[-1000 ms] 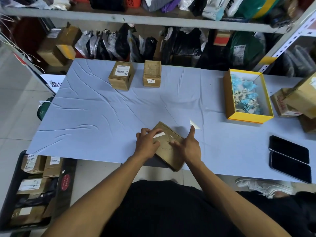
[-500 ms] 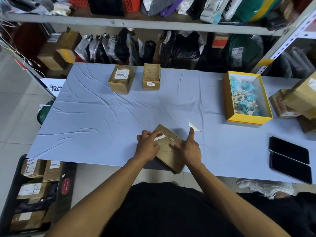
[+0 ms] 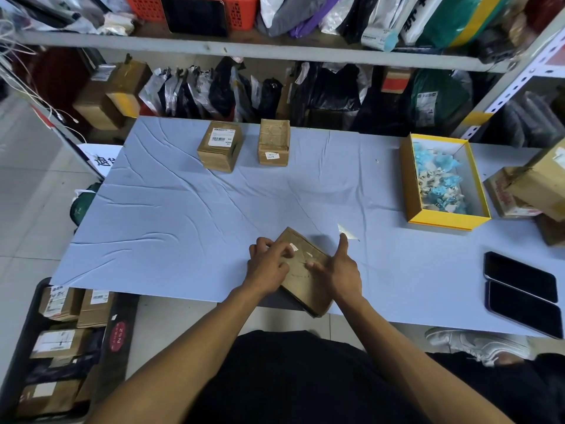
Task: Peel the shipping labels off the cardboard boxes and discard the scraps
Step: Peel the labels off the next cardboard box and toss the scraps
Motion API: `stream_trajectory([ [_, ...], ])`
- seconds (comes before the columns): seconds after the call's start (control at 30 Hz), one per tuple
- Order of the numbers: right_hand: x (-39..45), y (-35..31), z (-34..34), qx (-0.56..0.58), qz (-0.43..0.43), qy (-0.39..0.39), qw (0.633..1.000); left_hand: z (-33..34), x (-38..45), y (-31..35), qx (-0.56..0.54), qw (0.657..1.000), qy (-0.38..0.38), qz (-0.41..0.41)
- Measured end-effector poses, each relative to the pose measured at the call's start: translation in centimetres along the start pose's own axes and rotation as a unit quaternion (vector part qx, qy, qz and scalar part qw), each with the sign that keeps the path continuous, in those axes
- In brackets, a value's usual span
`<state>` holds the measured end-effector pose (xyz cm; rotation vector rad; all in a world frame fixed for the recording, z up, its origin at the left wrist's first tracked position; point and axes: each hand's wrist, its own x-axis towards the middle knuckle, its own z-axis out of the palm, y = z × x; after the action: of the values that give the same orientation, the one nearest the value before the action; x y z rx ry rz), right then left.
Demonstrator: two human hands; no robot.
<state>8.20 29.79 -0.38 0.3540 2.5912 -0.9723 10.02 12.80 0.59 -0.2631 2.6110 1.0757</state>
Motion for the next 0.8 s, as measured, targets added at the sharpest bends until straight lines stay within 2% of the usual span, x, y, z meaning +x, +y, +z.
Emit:
stream_trajectory([
  [0.3, 0.05, 0.1, -0.06, -0.025, -0.016, -0.001, 1.0, 0.28, -0.12, -0.11, 0.028, 0.999, 0.015, 0.017],
  [0.8, 0.13, -0.06, -0.24, -0.033, -0.029, -0.017, 0.999, 0.27, 0.4, -0.13, -0.005, 1.0, 0.014, 0.003],
])
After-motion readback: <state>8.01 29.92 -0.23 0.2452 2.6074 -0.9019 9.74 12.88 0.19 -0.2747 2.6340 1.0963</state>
